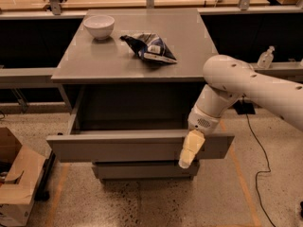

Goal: Open top drawer

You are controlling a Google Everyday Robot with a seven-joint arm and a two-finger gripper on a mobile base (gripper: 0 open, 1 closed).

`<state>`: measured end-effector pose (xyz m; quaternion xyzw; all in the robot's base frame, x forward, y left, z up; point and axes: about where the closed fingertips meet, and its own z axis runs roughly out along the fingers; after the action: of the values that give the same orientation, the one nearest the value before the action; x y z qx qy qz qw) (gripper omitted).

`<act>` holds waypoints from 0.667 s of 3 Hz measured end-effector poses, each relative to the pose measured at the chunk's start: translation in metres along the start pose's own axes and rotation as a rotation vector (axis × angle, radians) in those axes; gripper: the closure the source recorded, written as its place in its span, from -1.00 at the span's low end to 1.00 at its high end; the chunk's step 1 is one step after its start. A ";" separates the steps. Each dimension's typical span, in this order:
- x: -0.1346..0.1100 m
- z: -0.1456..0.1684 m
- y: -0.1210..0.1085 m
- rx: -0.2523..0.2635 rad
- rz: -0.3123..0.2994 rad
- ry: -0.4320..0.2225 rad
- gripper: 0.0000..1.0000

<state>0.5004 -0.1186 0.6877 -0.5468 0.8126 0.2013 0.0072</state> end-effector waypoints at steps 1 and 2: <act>0.025 0.000 0.033 -0.005 0.050 0.012 -1.00; 0.048 0.000 0.048 -0.034 0.107 -0.014 -1.00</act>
Offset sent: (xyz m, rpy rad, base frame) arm -0.1172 -0.0756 -0.0277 0.0834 0.1641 -0.2599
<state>0.4382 -0.1458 0.6918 -0.5013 0.8370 0.2191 -0.0073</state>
